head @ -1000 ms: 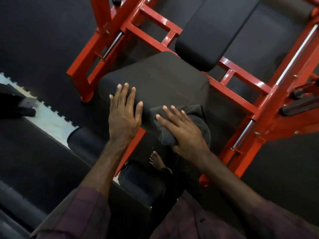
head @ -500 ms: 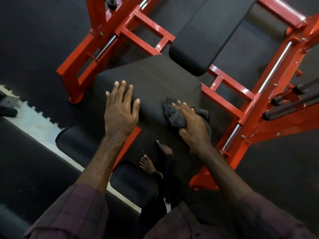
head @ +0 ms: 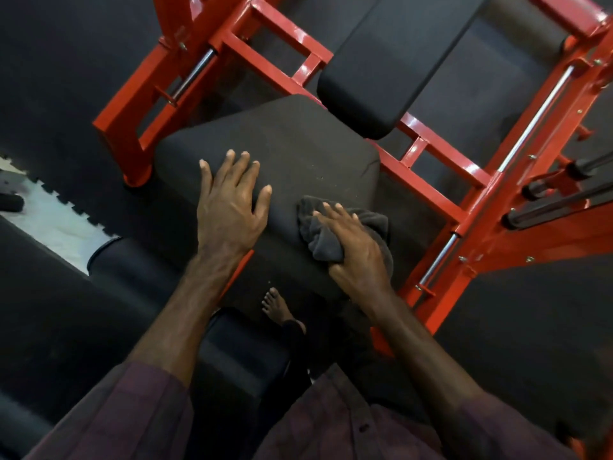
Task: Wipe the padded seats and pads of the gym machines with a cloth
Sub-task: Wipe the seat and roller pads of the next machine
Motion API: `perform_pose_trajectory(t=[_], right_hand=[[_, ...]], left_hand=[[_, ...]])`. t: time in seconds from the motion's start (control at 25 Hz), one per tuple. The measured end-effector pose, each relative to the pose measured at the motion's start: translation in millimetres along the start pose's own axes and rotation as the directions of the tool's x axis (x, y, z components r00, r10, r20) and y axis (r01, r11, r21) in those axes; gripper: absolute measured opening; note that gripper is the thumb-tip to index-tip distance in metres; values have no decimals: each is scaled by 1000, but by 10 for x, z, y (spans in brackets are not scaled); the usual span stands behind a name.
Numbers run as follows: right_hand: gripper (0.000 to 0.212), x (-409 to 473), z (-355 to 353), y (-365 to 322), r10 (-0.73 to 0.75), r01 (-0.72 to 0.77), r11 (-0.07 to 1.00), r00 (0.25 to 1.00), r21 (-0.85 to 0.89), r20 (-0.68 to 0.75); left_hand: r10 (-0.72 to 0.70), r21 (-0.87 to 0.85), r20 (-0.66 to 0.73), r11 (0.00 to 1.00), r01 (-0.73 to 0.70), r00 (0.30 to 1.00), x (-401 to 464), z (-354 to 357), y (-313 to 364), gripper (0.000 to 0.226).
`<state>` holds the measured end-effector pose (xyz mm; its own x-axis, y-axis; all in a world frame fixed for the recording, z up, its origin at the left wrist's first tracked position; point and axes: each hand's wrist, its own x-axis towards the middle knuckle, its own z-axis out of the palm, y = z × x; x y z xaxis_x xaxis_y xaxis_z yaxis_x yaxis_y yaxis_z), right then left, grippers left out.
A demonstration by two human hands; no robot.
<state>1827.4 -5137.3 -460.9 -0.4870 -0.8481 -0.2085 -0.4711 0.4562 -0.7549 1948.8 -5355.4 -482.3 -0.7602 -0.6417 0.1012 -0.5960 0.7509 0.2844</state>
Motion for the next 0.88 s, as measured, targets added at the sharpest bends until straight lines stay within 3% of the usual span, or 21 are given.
perform_pose_trajectory(t=[0.16,0.24,0.36,0.4,0.52,0.6,0.72,0.88], right_hand=[[86,336,-242,381,215,-210,975,974,66,-72],[81,109,-241,362,155,-151,984,987,91,-38],[81,172,-213,338,-87,77,994,987,74,137],[83,364,-221,381,-95,87,994,984,59,148],[83,524,-309,476,101,-104,993,994,61,51],[86,263,-315,401,45,-50,997,996,56,83],[90,299,-287,338,-174,167,985,955,49,238],[85,694,-324,460,-23,19,1000,987,25,161]], left_hand=[[-78,37,8,996,77,997,51,5,116,52],[-111,55,22,992,109,994,69,-19,174,53],[-144,105,38,985,140,989,107,25,232,55],[-150,114,38,983,145,988,108,34,242,55],[-172,110,61,980,164,983,126,24,264,54],[-179,103,68,980,171,982,135,-19,287,54],[-190,96,65,978,184,980,141,-12,309,53],[-180,27,72,984,178,981,120,-18,256,52]])
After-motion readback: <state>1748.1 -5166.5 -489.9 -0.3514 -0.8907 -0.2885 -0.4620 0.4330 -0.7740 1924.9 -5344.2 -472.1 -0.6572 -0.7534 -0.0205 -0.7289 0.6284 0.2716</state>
